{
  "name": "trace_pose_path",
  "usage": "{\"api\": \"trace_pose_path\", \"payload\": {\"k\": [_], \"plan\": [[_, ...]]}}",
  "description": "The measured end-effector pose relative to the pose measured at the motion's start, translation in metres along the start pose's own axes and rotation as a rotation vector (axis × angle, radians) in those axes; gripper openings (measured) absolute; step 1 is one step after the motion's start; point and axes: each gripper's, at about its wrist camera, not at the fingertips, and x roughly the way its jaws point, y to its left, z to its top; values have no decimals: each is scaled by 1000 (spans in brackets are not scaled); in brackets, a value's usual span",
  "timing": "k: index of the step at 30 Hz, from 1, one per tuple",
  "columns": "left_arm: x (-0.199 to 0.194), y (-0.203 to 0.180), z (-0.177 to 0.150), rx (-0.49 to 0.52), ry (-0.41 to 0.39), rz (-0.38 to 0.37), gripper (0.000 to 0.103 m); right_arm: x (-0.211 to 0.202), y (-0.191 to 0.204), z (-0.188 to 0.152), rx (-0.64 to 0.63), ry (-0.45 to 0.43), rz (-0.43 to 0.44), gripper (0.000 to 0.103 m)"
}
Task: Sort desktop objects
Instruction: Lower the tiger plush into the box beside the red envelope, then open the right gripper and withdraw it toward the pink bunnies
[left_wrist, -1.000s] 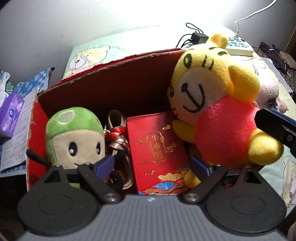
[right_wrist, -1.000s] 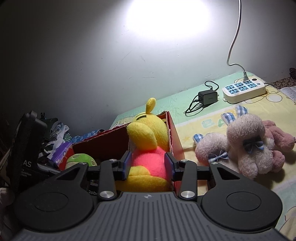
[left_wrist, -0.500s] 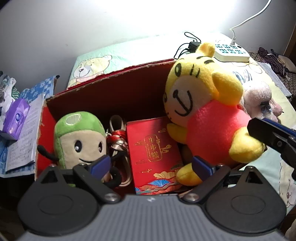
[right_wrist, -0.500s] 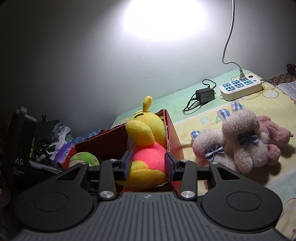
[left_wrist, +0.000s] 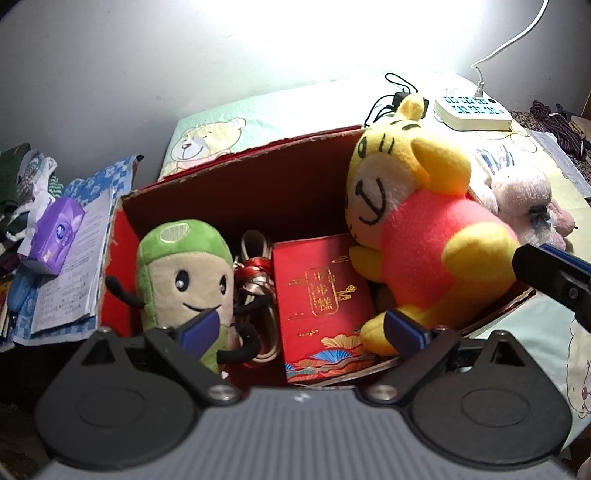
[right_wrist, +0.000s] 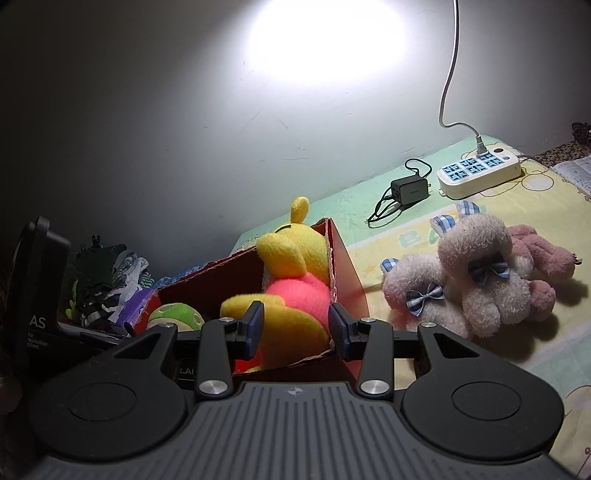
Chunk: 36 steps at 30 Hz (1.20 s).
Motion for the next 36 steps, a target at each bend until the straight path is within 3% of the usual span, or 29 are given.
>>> {"api": "trace_pose_path", "payload": {"k": [8, 11, 14, 18, 25, 36], "plan": [[-4, 0, -1, -84, 19, 68, 97, 5, -11, 10, -15, 50, 88, 43], [-11, 3, 2, -132, 9, 117, 97, 3, -21, 16, -22, 67, 117, 43], [-25, 5, 6, -188, -13, 120, 97, 1, -37, 23, -26, 80, 125, 43], [-48, -9, 11, -202, -84, 95, 97, -3, -65, 33, 9, 93, 144, 43], [-61, -67, 30, -136, -180, 14, 97, -10, -111, 45, 22, 115, 137, 43], [-45, -152, 43, -41, -197, -115, 96, -12, -175, 56, 82, 138, 132, 43]]}}
